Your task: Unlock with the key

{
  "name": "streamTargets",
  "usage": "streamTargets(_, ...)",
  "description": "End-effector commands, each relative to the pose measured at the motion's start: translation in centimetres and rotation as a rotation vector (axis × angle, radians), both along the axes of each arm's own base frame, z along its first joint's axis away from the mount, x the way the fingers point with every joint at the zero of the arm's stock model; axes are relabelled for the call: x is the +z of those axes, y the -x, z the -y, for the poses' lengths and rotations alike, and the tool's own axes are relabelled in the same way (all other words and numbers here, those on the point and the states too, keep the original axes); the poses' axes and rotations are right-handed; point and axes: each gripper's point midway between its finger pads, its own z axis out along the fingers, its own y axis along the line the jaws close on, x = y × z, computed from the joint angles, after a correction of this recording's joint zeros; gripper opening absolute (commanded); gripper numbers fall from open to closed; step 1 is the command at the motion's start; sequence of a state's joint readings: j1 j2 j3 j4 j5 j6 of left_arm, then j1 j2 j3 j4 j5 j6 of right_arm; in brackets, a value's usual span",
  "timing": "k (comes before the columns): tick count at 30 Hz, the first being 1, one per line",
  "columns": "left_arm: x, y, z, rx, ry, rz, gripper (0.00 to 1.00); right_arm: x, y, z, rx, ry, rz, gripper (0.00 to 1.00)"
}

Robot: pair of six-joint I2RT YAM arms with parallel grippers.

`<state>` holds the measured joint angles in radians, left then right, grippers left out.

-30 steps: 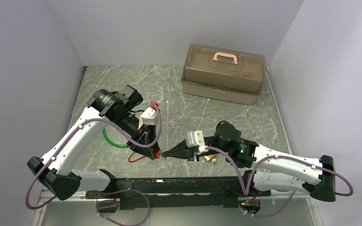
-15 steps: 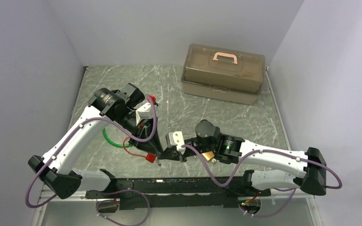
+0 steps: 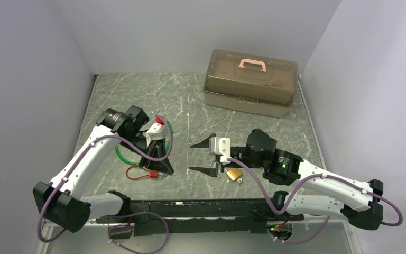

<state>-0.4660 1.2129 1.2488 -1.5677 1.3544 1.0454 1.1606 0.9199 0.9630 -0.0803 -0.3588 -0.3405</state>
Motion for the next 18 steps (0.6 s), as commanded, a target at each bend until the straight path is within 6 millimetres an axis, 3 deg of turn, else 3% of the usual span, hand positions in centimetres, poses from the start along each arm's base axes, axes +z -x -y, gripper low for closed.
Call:
streamTargets(1, -6.4, -4.1, -3.4, 0.105, -0.177, 0.128, 0.21, -3.5, -1.1, 0.9, -0.101, 0.044, -0.074, 0.69)
streamTargets(3, -9.6, -6.7, -5.3, 0.19, -0.299, 0.158, 0.42, -3.9, -1.4, 1.4, -0.133, 0.033, -0.091, 0.73)
streamTargets(4, -10.9, -7.8, -6.2, 0.229, -0.354, 0.191, 0.46, -4.0, -1.6, 1.6, -0.148, 0.026, -0.094, 0.74)
streamTargets(9, -17.6, -9.9, -9.7, 0.29, -0.553, 0.442, 0.48, -4.4, -2.0, 1.9, -0.18, 0.035, -0.104, 0.76)
streamTargets(18, -22.8, -11.4, -11.4, 0.28, -0.674, 0.561, 0.47, -4.5, -2.6, 1.7, -0.201, 0.026, -0.106, 0.77)
